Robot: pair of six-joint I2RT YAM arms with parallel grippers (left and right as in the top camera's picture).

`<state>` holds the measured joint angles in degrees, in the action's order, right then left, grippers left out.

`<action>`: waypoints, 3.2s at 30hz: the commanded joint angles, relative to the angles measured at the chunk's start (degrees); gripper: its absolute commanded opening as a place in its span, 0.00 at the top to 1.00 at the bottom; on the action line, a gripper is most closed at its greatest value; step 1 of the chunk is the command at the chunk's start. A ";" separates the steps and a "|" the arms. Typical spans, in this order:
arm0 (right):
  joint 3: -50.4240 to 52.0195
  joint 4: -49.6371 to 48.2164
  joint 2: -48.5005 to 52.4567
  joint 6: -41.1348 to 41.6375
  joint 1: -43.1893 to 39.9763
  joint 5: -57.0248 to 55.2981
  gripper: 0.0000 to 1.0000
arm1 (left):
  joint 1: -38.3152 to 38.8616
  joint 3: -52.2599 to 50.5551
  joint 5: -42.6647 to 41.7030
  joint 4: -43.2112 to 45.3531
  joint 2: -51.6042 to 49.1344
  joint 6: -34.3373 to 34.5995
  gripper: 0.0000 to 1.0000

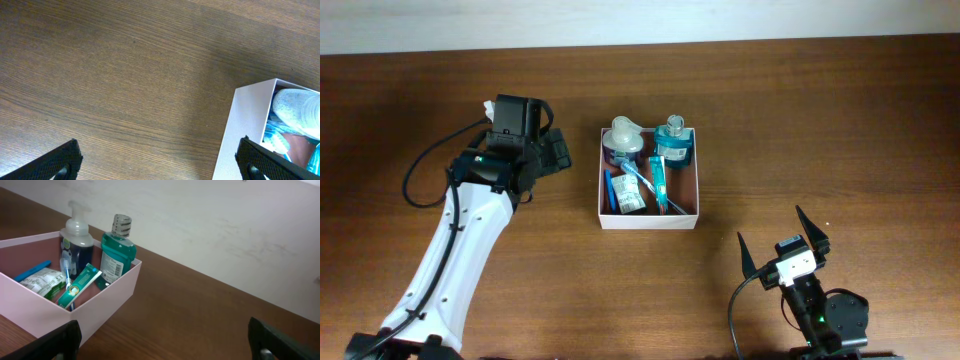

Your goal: Pack container

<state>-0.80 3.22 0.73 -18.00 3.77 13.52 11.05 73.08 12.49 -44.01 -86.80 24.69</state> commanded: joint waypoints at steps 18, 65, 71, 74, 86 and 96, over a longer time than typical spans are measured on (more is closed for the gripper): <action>0.48 0.02 -0.52 0.02 -0.46 -0.68 0.01 | -0.24 -11.37 0.66 0.42 12.83 0.07 0.01; 0.48 0.02 -0.52 0.02 -0.46 -0.68 0.01 | -7.58 -71.34 -6.08 37.33 83.47 -23.06 0.01; 0.48 0.02 -0.52 0.02 -0.46 -0.68 0.01 | -7.58 -71.34 -6.10 37.35 83.38 -23.04 0.01; 0.48 0.02 -0.52 0.02 -0.46 -0.68 0.02 | -7.58 -71.34 -6.10 37.35 83.38 -23.04 0.01; 0.48 0.04 -0.52 0.02 -0.46 -0.68 0.01 | -7.58 -71.34 -6.08 37.35 83.38 -23.04 0.01; 0.48 0.02 -0.52 0.00 -0.46 -0.68 0.01 | -7.58 -71.34 -6.10 37.35 83.38 -23.04 0.00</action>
<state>-0.80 3.20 0.69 -18.06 3.77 13.30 3.73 2.11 7.25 -6.63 -3.84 2.57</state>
